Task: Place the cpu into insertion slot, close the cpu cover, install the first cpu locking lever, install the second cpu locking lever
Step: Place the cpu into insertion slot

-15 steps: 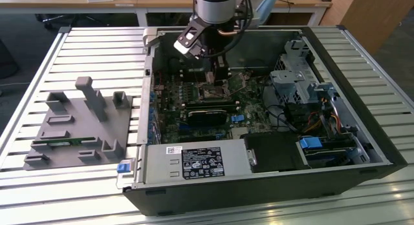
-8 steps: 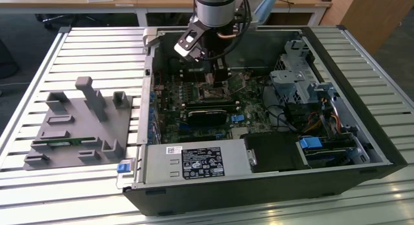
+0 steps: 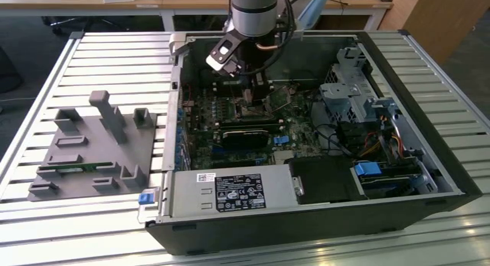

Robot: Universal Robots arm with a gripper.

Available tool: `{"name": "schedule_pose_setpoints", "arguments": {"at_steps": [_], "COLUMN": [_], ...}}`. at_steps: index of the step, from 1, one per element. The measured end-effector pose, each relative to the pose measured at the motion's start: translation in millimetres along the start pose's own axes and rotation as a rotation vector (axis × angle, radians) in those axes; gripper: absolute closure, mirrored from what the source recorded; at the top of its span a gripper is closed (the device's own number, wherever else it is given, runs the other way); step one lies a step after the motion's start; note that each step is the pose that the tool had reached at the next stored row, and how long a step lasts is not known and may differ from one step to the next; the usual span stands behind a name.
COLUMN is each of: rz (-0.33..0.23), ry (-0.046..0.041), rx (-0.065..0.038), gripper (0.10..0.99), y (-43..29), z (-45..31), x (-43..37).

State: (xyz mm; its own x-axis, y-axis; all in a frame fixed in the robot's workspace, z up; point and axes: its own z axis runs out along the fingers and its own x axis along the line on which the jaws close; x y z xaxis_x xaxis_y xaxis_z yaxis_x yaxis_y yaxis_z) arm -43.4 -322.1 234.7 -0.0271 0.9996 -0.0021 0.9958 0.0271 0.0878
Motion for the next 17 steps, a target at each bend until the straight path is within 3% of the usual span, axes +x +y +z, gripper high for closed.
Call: {"name": "schedule_pose_setpoints", "arguments": {"at_steps": [13, 17], "rz": [0.007, 0.007], "ry": [-0.0011, -0.0068], "rx": [0.000, 0.000], "gripper": [0.545, 0.545], "y": [-1.8, -2.2], "z": [11.2, 15.7], "x": [2.5, 2.9]}}
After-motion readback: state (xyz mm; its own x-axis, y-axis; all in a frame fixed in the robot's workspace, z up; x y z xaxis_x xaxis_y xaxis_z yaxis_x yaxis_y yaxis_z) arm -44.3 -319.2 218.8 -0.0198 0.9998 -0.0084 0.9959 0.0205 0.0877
